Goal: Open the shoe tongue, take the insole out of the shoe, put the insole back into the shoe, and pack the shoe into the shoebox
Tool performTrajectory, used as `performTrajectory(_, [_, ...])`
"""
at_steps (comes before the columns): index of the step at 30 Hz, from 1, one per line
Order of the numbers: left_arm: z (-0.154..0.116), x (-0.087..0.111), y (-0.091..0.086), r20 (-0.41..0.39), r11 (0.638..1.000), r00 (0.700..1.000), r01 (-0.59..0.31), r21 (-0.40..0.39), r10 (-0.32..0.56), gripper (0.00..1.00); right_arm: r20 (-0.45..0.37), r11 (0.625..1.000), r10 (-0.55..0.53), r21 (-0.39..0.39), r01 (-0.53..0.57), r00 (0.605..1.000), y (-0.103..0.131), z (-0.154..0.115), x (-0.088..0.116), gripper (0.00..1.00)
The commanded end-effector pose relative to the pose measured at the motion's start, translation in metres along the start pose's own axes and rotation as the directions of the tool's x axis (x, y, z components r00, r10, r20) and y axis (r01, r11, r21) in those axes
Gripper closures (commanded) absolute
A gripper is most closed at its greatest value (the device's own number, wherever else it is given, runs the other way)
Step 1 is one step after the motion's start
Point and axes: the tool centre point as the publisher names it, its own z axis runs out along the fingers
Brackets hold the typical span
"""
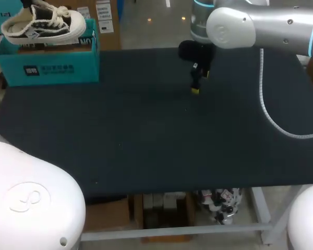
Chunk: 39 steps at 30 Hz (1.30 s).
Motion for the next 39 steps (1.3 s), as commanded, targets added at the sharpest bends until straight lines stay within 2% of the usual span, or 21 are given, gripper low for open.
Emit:
performTrajectory(1, [0.016, -0.046, 0.015, -0.329, 1.0, 0.944, -0.007, 0.016, 0.011, 1.0, -0.003, 1.0, 0.0, 0.005, 0.0, 1.0, 0.002, -0.001, -0.001, 0.0])
performTrajectory(6, [0.048, -0.063, 0.038, -0.369, 0.999, 0.929, -0.013, 0.035, 0.025, 1.0, -0.003, 1.0, 0.0, 0.005, 0.0, 1.0, 0.002, -0.001, -0.001, 0.0])
performTrajectory(8, [0.066, -0.061, 0.048, -0.391, 0.999, 0.919, -0.035, 0.037, 0.047, 1.0, -0.003, 1.0, 0.0, 0.005, 0.0, 1.0, 0.002, -0.001, -0.001, 0.0])
performTrajectory(12, [0.101, -0.069, 0.06, -0.419, 0.999, 0.908, -0.026, 0.02, 0.032, 1.0, -0.003, 1.0, 0.0, 0.005, 0.0, 1.0, 0.002, -0.001, -0.001, 0.0])
performTrajectory(17, [0.132, -0.076, 0.059, -0.446, 0.998, 0.893, -0.043, 0.05, 0.061, 1.0, -0.003, 1.0, 0.0, 0.005, 0.0, 1.0, 0.002, -0.001, -0.001, 0.0])
performTrajectory(22, [0.147, -0.079, 0.047, -0.455, 0.998, 0.889, -0.055, 0.024, 0.06, 1.0, -0.003, 1.0, 0.0, 0.005, 0.0, 1.0, 0.002, -0.001, -0.001, 0.0])
performTrajectory(23, [0.149, -0.078, 0.047, -0.457, 0.999, 0.888, -0.043, 0.023, 0.049, 0.44, -0.003, 1.0, 0.0, 0.005, 0.0, 1.0, 0.002, -0.001, -0.001, 0.0])
performTrajectory(24, [0.15, -0.079, 0.047, -0.457, 0.999, 0.888, -0.039, 0.024, 0.046, 0.0, -0.003, 1.0, 0.0, 0.005, 0.0, 1.0, 0.002, -0.001, -0.001, 0.0])
performTrajectory(27, [0.147, -0.078, 0.043, -0.442, 0.999, 0.897, -0.02, 0.029, 0.031, 0.0, -0.003, 1.0, 0.0, 0.005, 0.0, 1.0, 0.002, -0.001, -0.001, 0.0])
performTrajectory(32, [0.111, -0.066, 0.023, -0.406, 0.997, 0.912, -0.038, 0.063, 0.061, 0.0, -0.003, 1.0, 0.0, 0.005, 0.0, 1.0, 0.002, -0.001, -0.001, 0.0])
performTrajectory(34, [0.099, -0.061, 0.013, -0.401, 0.996, 0.913, -0.042, 0.074, 0.068, 0.0, -0.003, 1.0, 0.0, 0.005, 0.0, 1.0, 0.002, -0.001, -0.001, 0.0])
performTrajectory(39, [0.062, -0.033, -0.026, -0.408, 0.992, 0.907, -0.065, 0.106, 0.103, 0.0, -0.003, 1.0, 0.0, 0.005, 0.0, 1.0, 0.002, -0.001, -0.001, 0.0])
